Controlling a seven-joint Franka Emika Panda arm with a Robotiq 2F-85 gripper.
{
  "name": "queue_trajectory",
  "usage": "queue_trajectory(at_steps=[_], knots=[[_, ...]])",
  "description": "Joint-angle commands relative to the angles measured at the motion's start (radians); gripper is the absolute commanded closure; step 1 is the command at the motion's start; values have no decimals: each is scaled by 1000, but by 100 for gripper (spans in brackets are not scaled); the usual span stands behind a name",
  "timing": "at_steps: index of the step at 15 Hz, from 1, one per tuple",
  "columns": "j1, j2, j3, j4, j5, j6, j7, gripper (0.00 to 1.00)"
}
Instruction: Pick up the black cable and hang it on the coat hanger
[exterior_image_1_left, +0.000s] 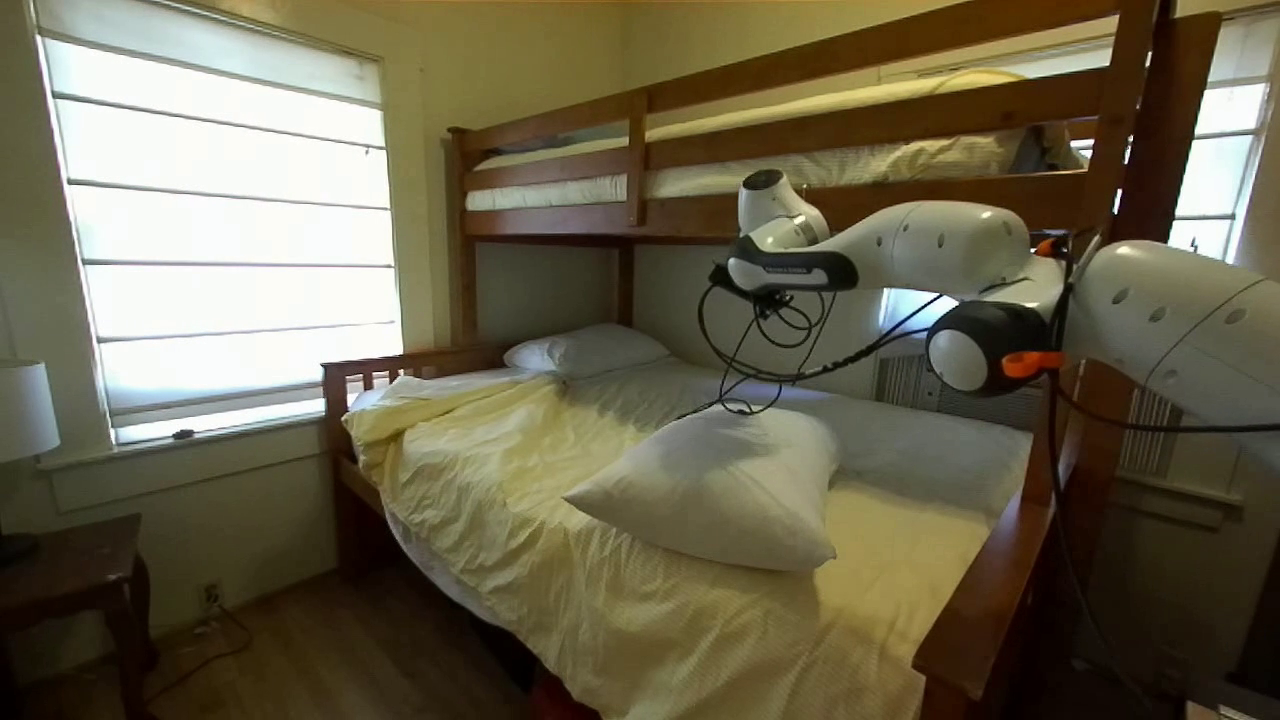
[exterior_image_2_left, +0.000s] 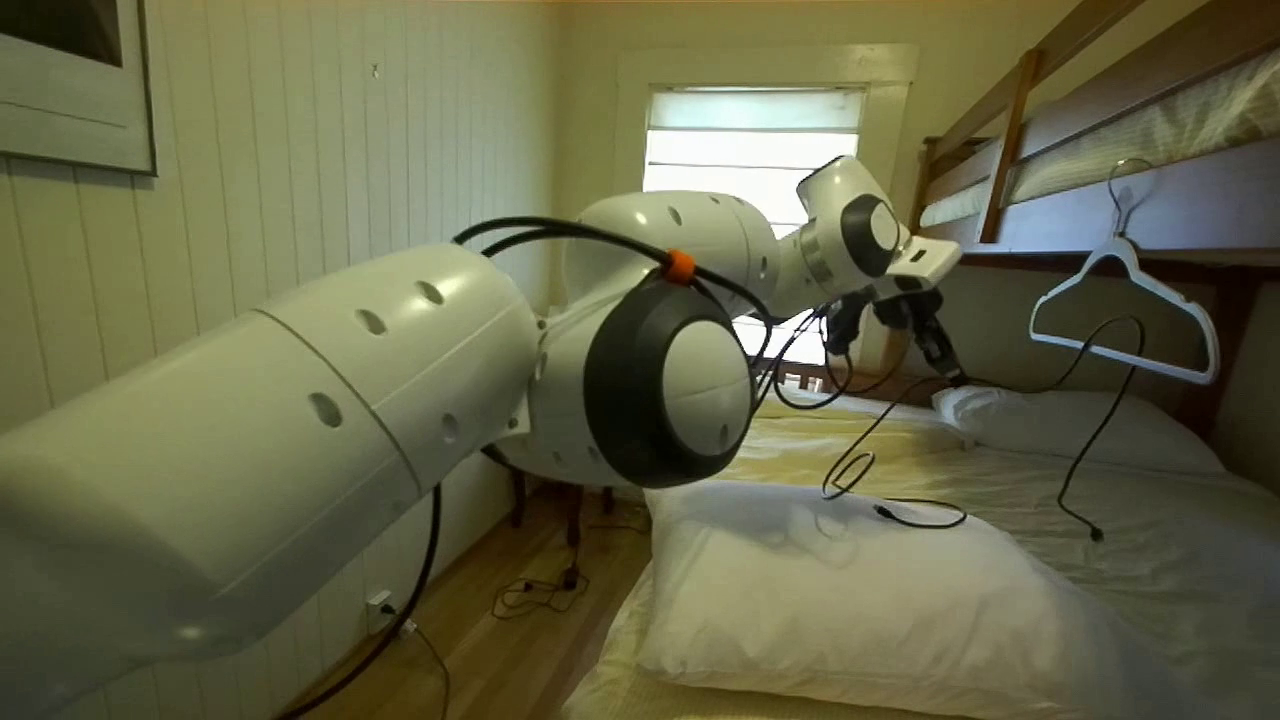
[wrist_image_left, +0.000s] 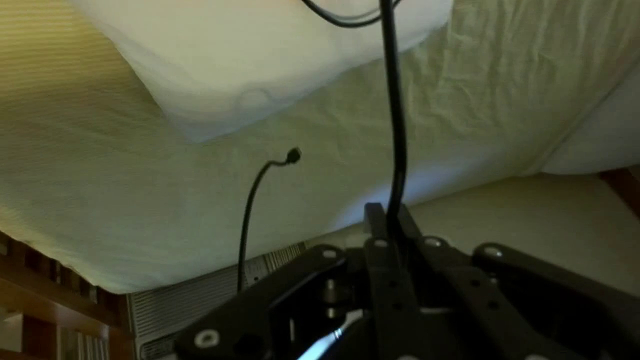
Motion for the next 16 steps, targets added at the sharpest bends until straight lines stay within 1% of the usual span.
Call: queue_trajectory(at_steps=[1,5,9,14,15,16], knots=[[-9,-68,-13,1,-25,52,39,99],[-59,-108,10,3,11,65,79,99],[-115,-118,25,3,29,68,146,99],[-146,-107,49,-23,40,53,171,99],[-136,-111,32,-22,12,56,150,95],[-139,-108,36,-25,15,56,154,95]])
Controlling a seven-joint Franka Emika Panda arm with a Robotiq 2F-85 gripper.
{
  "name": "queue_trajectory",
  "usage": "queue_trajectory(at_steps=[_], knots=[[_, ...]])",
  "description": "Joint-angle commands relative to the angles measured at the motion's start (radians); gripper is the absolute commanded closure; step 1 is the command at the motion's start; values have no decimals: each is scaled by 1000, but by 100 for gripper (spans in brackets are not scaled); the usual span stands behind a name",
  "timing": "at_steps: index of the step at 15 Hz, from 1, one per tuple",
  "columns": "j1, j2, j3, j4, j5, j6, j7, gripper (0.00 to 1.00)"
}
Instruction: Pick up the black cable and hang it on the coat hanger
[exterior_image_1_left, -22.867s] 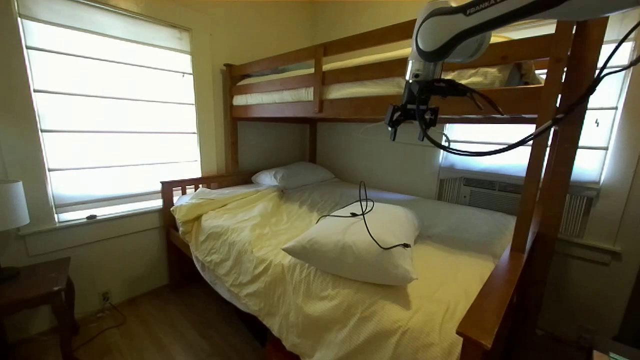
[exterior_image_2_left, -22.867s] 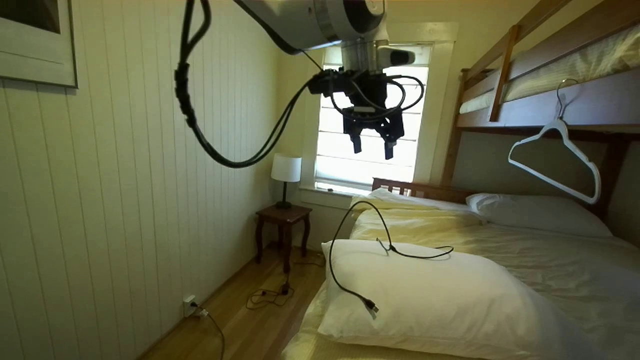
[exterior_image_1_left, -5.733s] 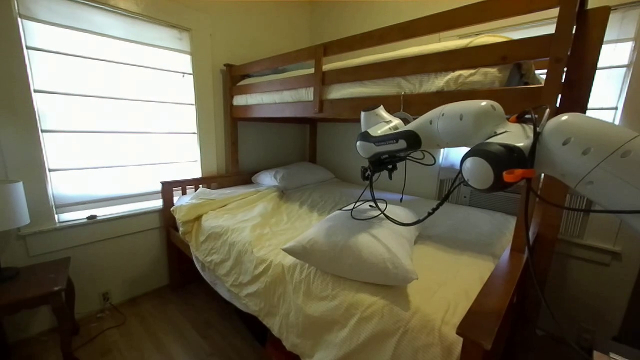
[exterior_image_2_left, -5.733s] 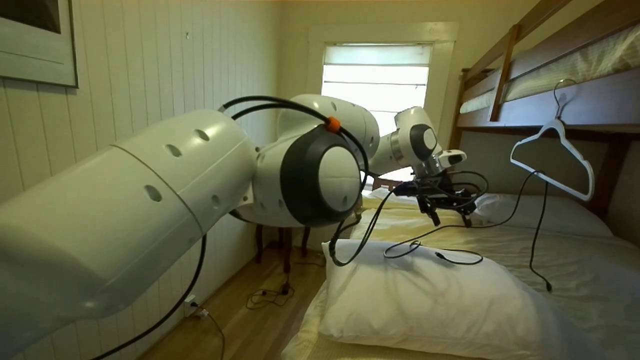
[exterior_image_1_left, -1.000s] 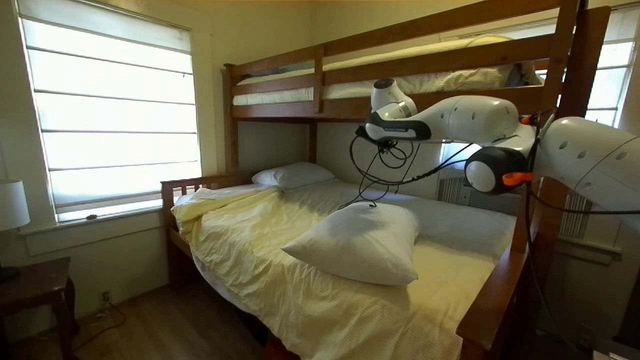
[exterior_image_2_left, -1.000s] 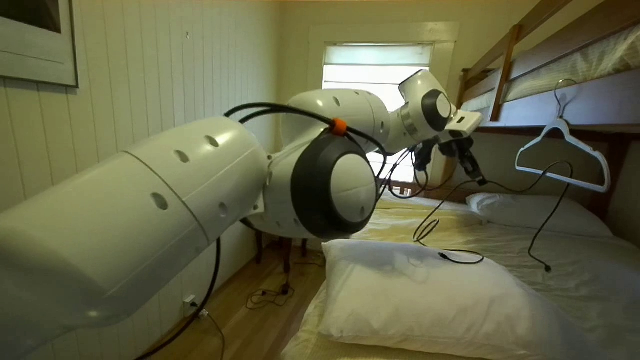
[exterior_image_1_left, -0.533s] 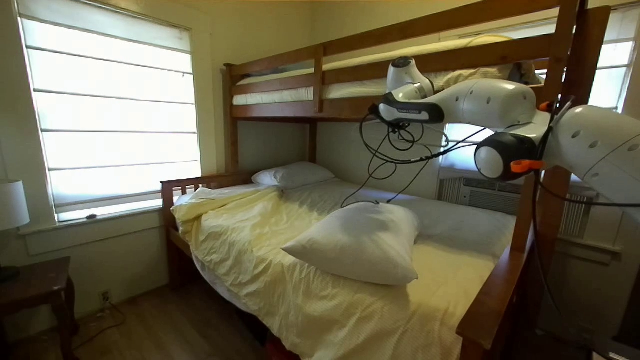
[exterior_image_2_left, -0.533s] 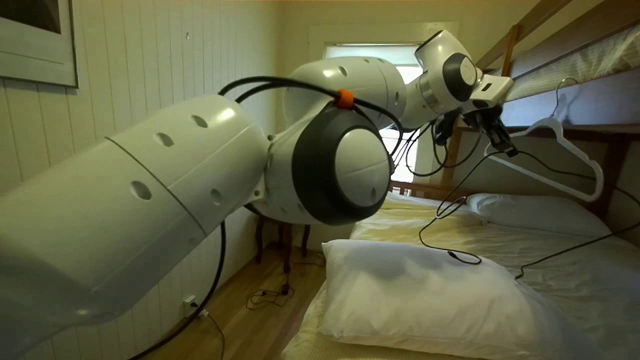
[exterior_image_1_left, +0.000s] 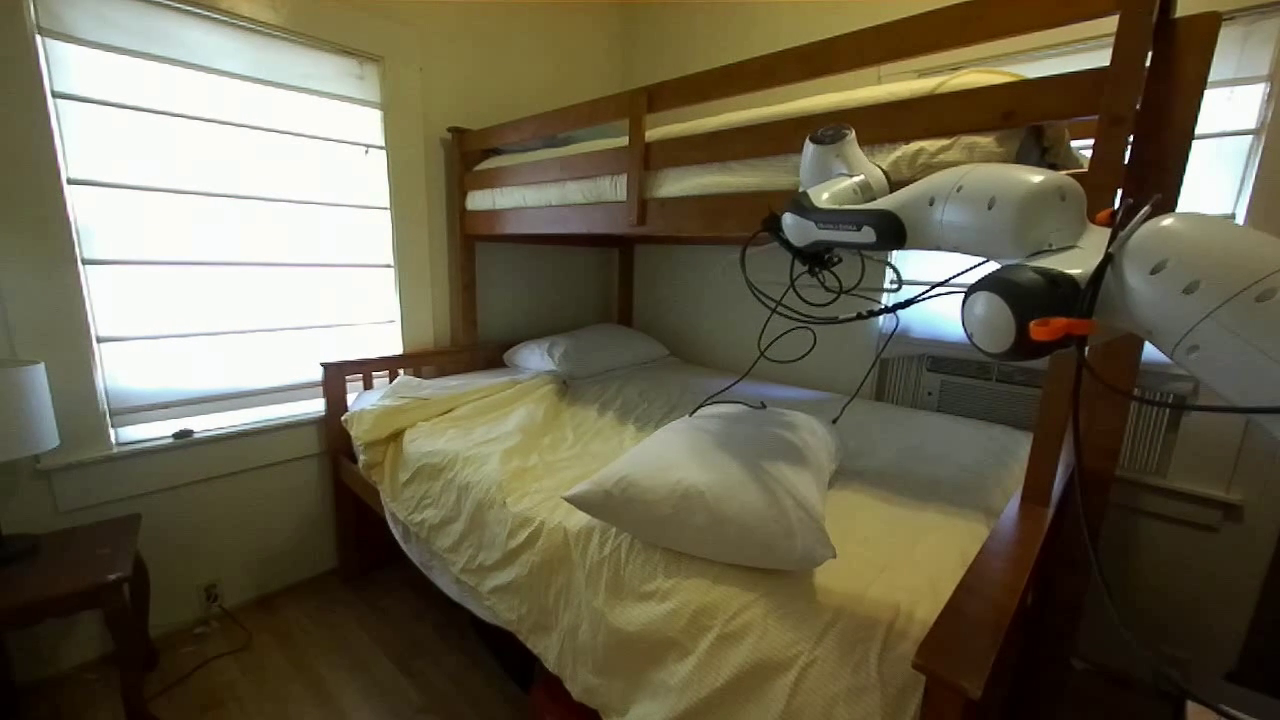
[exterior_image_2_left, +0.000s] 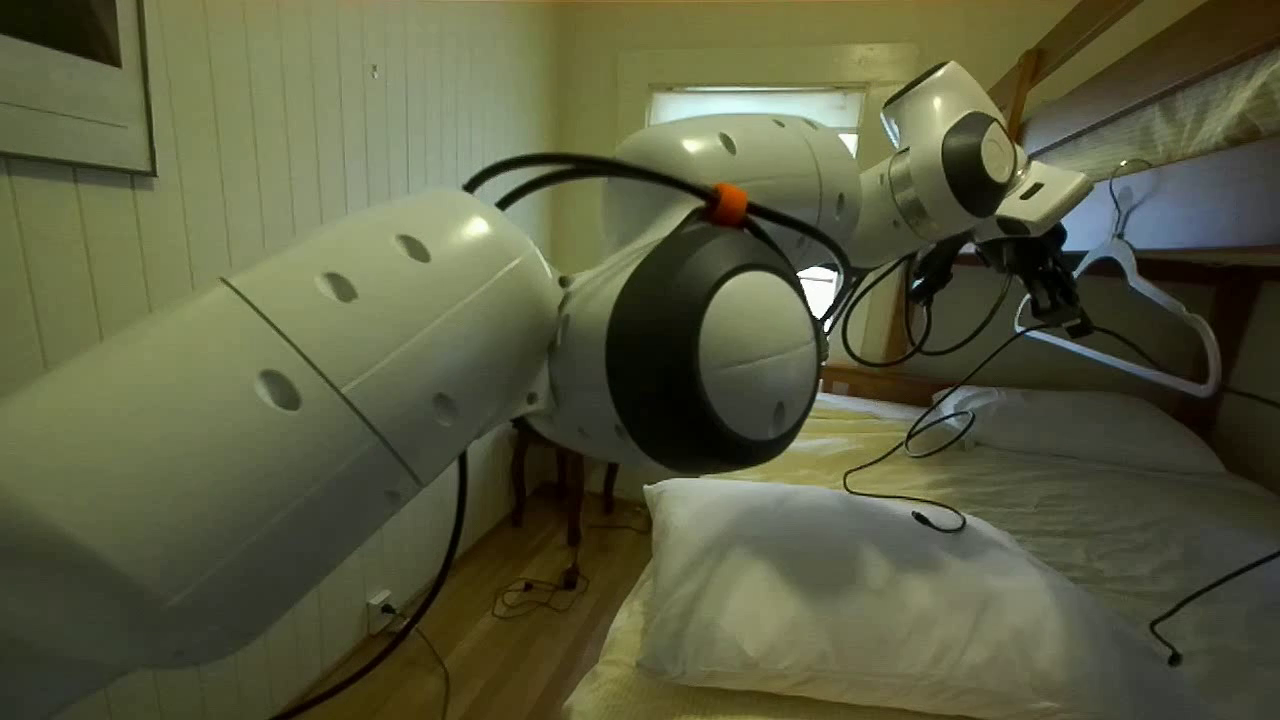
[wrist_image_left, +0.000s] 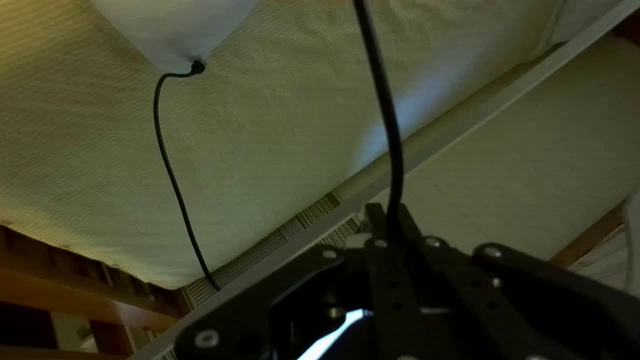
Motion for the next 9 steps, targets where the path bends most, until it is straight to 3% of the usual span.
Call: queue_trajectory(at_steps=[1,2,5,9], knots=[[0,-1,0,-6,2,1,3,83],[1,0,-1,-4,0,4,2,69],[7,-1,-11,1,-10,18,14,49],[31,0,11,4,-4,41,-61,22]])
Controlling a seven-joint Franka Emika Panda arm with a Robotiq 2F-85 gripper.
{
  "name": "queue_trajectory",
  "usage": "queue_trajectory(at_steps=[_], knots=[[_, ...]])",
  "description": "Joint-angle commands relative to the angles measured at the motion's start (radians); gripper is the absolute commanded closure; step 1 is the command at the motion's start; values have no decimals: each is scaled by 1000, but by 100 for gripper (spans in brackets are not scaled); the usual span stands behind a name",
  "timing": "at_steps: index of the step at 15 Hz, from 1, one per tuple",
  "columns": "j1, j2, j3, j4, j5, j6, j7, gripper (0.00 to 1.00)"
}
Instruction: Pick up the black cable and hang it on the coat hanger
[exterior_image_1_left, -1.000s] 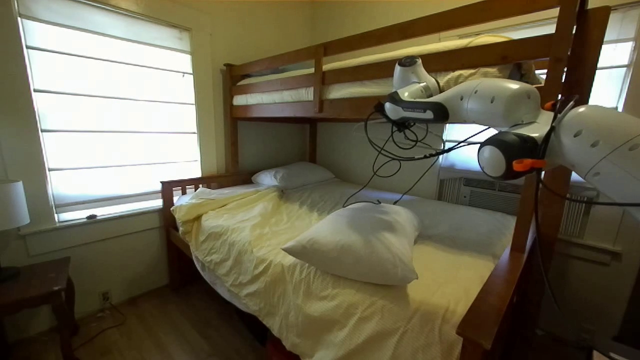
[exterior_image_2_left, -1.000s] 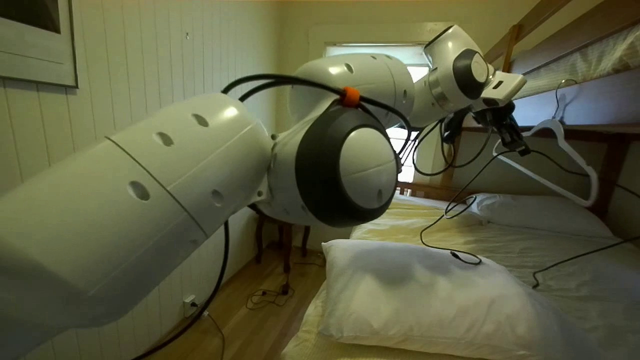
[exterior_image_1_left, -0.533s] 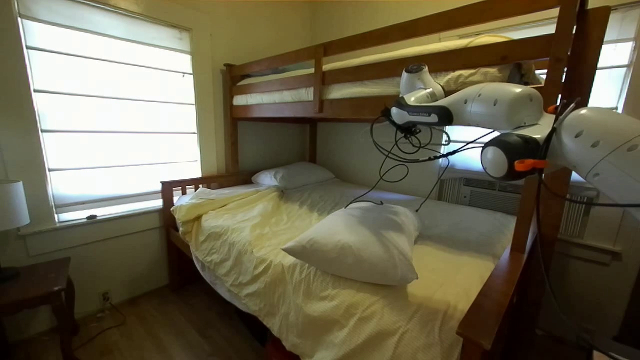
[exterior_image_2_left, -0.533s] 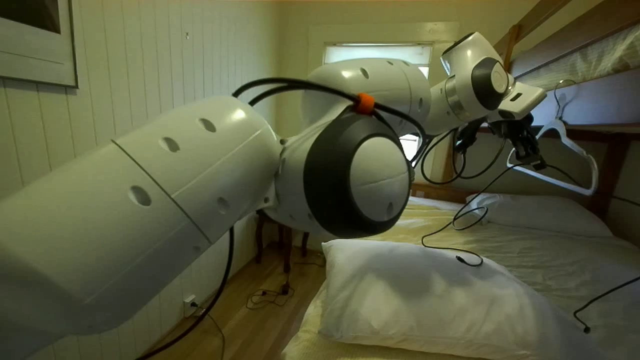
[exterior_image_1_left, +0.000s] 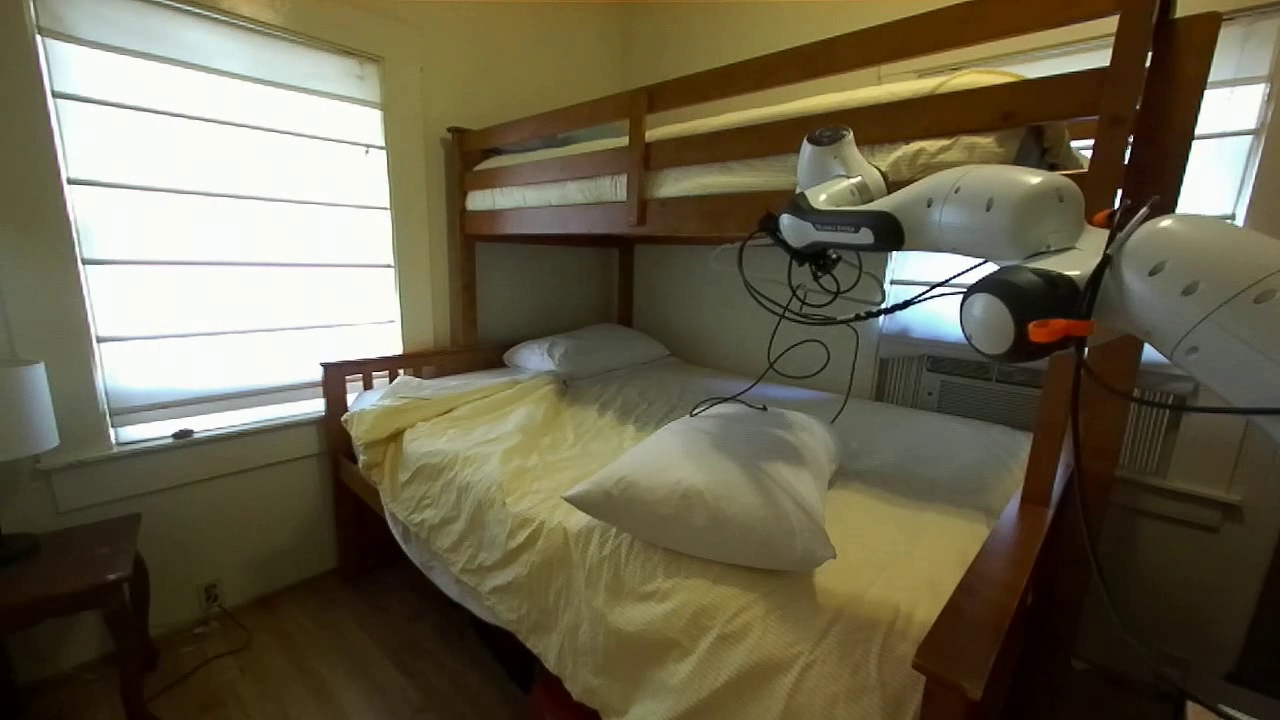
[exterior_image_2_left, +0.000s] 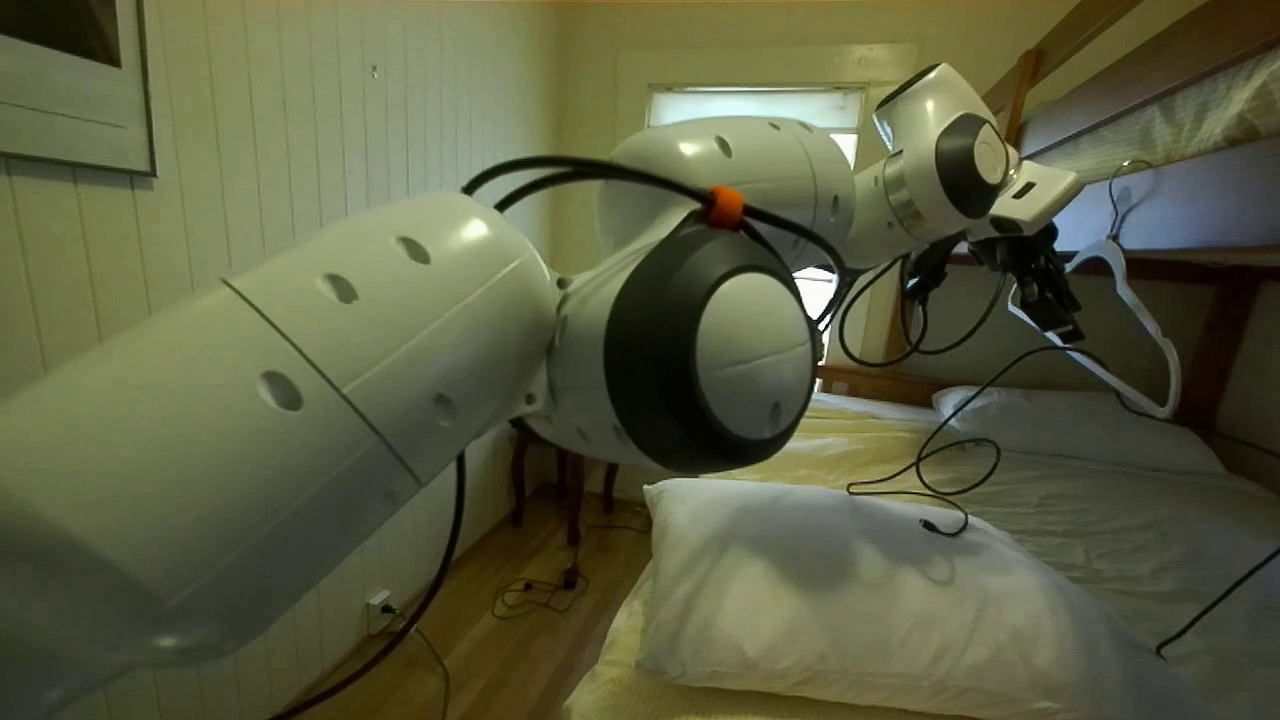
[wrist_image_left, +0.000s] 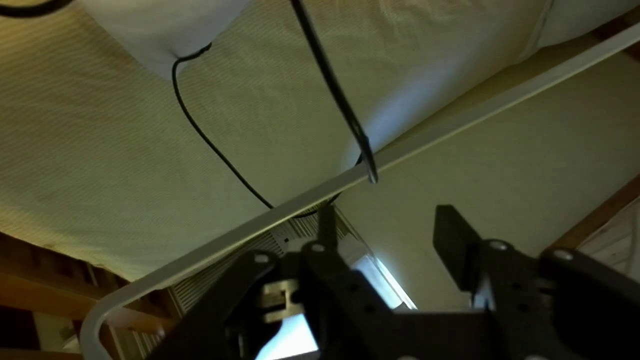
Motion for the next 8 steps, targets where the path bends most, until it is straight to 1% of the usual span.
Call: queue_trajectory(at_steps=[1,3,6,7,8], knots=[[34,-2,18,-2,-2,17,-80,14],[64,4,38,-15,3,2,-165,0],[99,20,80,-38,25,-40,-292,0],[102,46,95,-6,32,-76,-334,0],[100,89,104,55,36,-131,-370,0]])
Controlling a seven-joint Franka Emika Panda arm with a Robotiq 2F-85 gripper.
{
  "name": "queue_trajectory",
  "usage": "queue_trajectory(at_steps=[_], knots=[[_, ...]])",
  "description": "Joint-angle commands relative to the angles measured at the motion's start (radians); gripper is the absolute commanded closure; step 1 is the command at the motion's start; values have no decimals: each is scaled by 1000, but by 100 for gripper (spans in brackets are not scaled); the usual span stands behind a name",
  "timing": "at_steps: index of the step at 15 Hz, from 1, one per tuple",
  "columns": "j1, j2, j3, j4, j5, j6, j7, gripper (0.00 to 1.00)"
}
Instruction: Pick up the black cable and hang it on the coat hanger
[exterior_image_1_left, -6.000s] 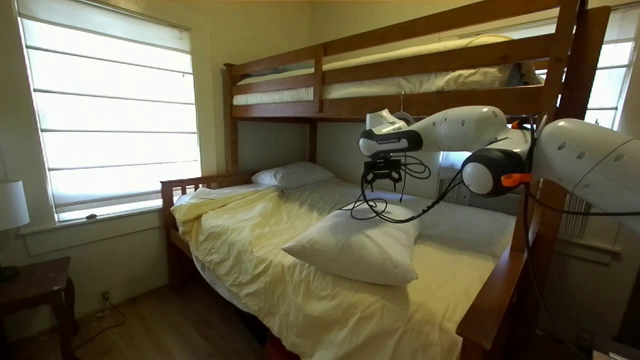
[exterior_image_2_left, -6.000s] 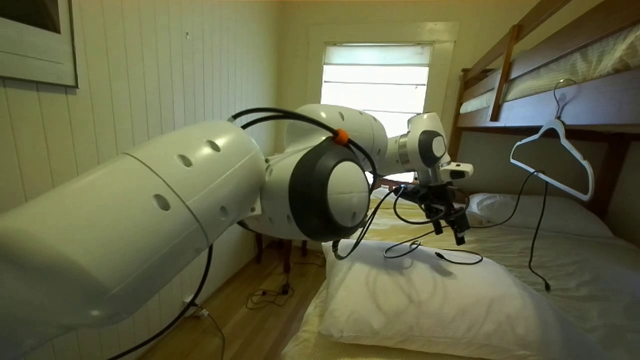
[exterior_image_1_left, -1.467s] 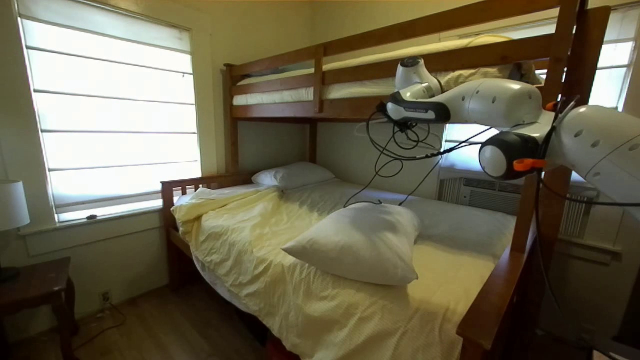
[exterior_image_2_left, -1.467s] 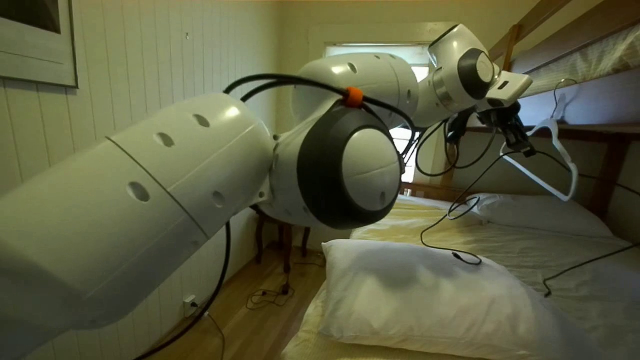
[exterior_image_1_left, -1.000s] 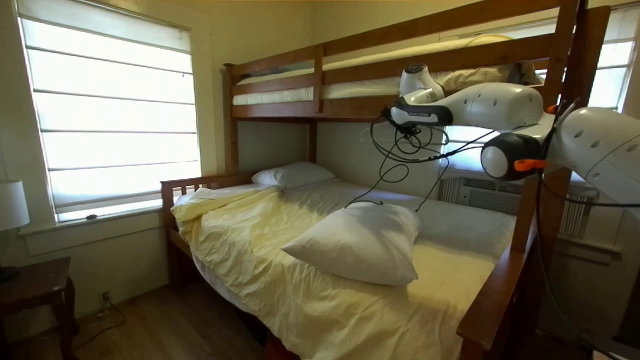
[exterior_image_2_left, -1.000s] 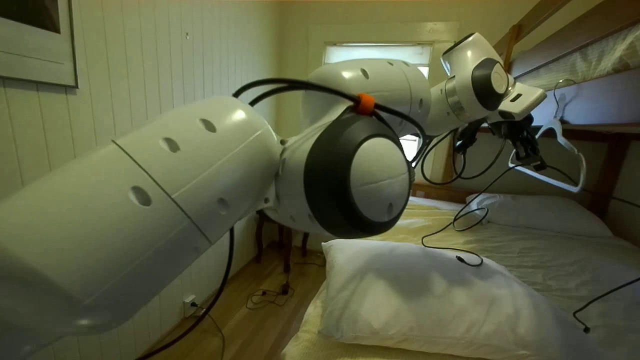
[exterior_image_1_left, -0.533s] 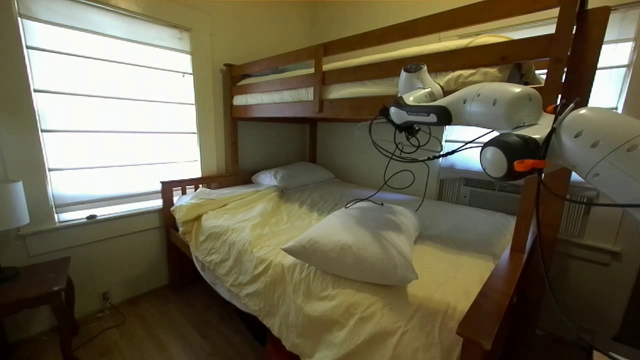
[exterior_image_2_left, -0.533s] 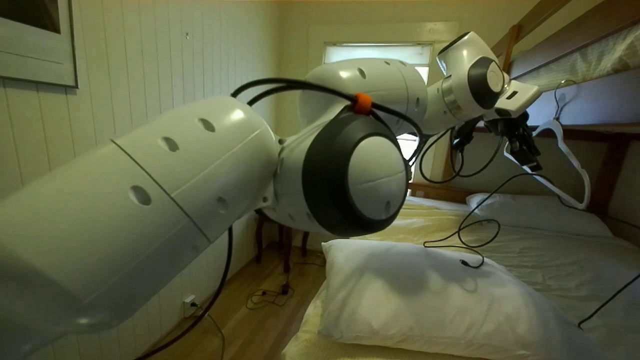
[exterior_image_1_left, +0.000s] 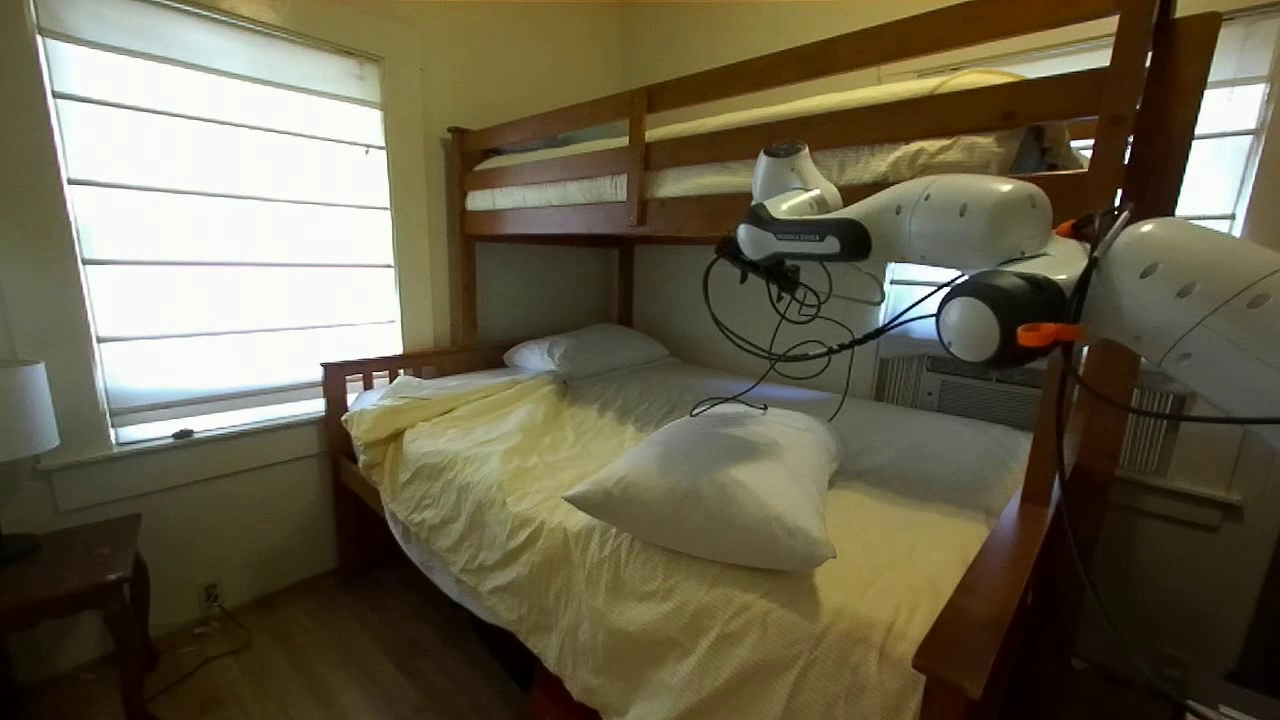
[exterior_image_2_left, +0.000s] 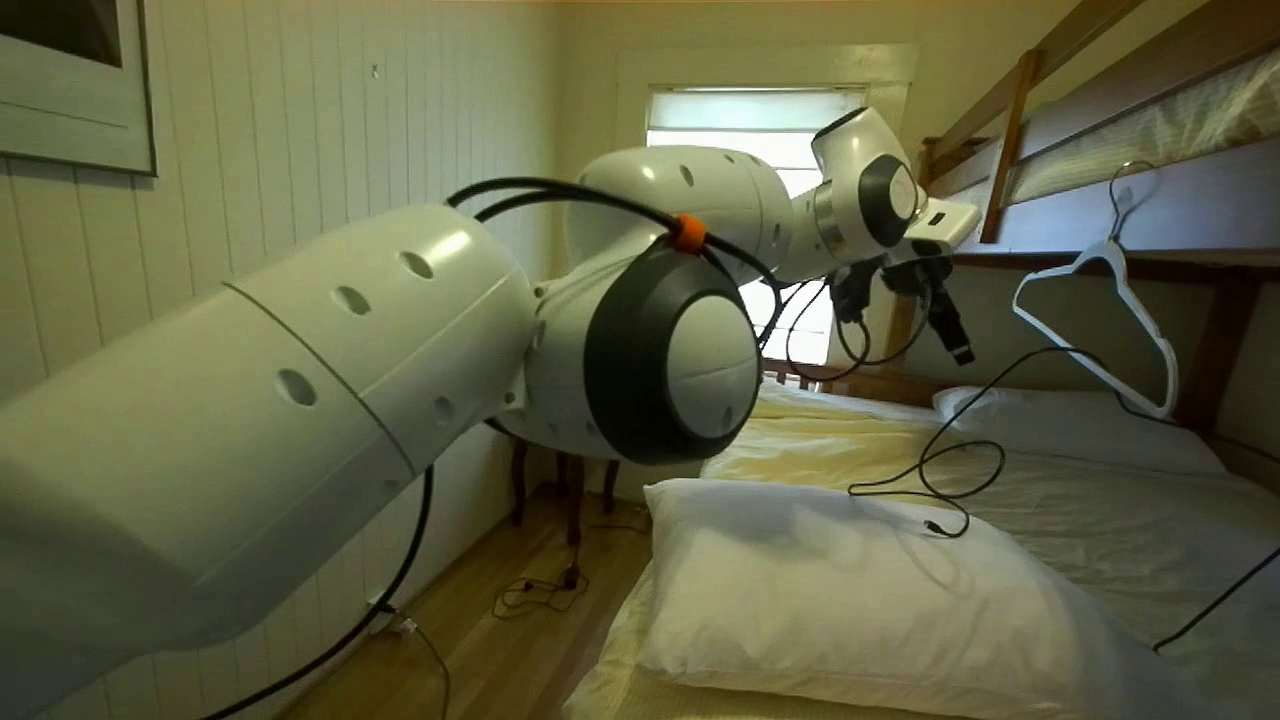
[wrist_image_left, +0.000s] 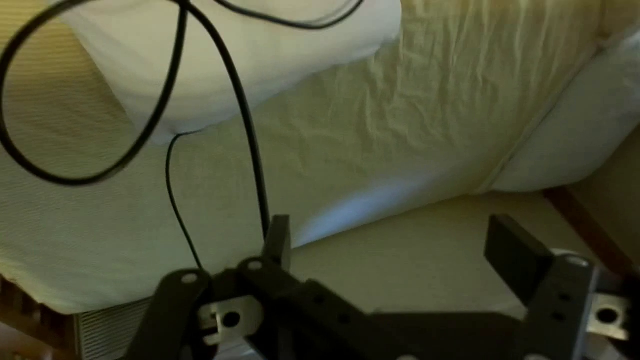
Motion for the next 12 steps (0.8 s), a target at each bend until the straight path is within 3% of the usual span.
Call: queue_trajectory(at_steps=[1,12], knots=[[9,63,33,60,30,-113,-132,0],[-10,115,22,52,28,-223,-184,0]])
